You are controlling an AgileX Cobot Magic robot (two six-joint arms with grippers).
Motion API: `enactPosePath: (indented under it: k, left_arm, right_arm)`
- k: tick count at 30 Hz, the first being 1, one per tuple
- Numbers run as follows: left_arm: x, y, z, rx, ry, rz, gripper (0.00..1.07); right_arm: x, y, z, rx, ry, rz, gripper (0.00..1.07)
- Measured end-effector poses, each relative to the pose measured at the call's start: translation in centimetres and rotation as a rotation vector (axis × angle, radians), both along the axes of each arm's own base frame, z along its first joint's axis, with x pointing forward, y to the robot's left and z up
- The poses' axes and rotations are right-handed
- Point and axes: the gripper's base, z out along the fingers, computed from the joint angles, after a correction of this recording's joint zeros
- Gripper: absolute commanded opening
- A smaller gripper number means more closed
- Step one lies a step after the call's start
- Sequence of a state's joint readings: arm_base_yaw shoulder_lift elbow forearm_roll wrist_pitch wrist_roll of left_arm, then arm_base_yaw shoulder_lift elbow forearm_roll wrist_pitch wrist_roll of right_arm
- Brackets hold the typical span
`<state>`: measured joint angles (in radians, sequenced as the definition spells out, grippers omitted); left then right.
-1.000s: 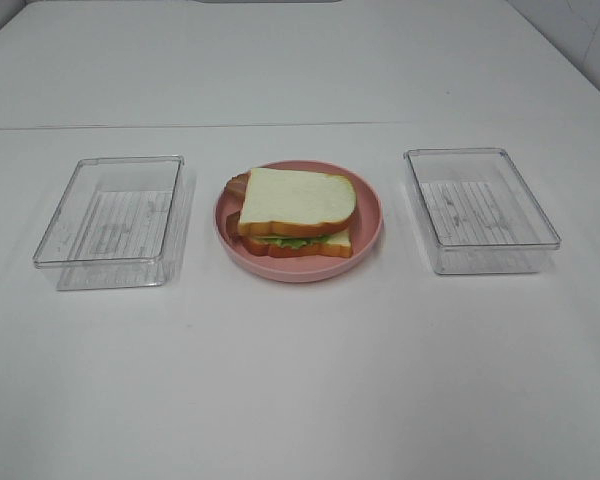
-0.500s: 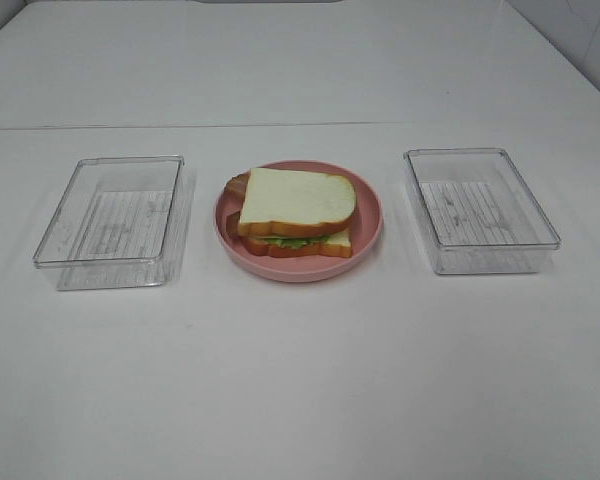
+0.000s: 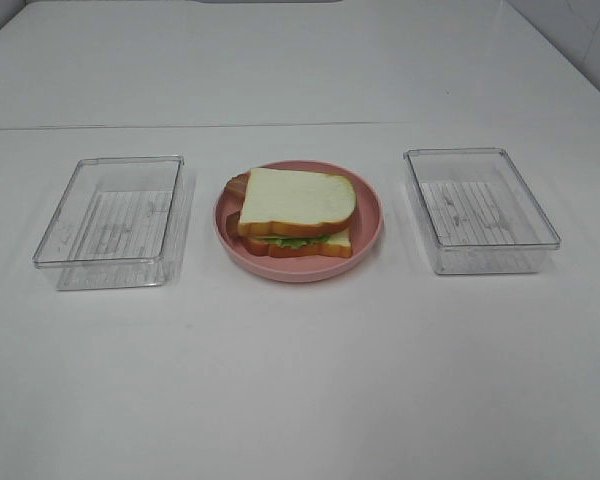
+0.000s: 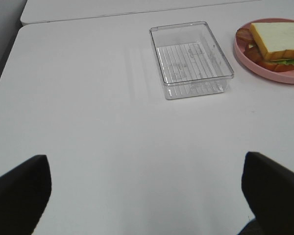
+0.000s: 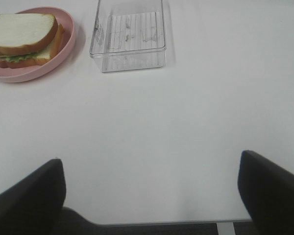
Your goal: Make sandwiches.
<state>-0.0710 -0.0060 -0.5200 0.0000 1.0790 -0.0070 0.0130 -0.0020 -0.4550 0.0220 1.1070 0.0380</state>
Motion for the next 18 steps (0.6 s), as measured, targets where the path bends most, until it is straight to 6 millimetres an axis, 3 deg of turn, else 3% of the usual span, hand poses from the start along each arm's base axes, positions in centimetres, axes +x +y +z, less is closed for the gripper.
enactPosePath:
  k: [18]
  left_arm:
    - [0.00, -0.04, 0.00, 0.000, 0.000, 0.049, 0.98]
  right_arm:
    - [0.01, 0.03, 0.00, -0.002, 0.000, -0.059, 0.91]
